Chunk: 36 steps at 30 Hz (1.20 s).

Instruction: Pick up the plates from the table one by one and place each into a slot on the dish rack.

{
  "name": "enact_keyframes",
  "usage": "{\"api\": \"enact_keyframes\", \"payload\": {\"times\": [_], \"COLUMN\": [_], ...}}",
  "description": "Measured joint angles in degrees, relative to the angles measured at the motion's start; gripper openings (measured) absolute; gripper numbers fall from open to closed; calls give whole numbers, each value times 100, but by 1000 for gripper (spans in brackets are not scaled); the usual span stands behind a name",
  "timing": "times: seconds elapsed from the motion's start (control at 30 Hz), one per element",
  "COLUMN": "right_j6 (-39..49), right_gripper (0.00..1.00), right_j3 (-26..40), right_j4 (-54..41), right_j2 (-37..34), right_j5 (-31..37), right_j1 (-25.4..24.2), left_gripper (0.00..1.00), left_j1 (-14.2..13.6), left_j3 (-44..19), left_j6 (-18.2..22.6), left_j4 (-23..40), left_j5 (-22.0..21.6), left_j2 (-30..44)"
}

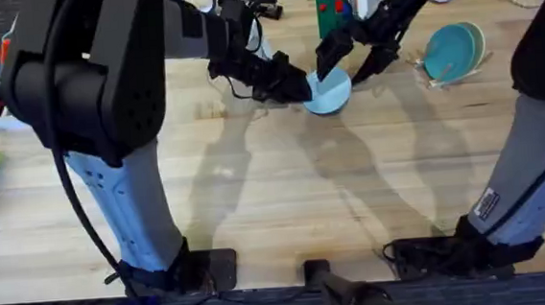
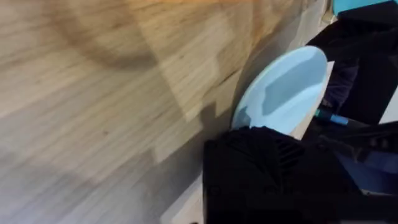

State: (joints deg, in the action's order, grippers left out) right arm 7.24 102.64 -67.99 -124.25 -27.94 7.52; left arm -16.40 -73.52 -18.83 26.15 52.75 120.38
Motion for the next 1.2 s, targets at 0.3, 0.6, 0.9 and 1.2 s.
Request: {"api": "enact_keyframes", "payload": {"times": [0.3, 0.6, 0.9, 1.2], "right_j6": [-154, -193, -225, -233], "right_gripper": [959, 687, 352, 68], "right_j3": [-147, -154, -156, -156], "right_j4": [102, 132, 143, 92], "right_j2": [0, 0, 0, 0], "right_j5": [4, 3, 3, -10], "right_j1": [33, 33, 33, 5], "left_gripper": [41, 41, 41, 41], "left_j1": [0, 0, 0, 0], "left_j3": [0, 0, 0, 0], "left_j6": [0, 0, 0, 0], "left_j4": [0, 2, 36, 55], "left_j5": [0, 0, 0, 1], "left_j2": [0, 0, 0, 0]}}
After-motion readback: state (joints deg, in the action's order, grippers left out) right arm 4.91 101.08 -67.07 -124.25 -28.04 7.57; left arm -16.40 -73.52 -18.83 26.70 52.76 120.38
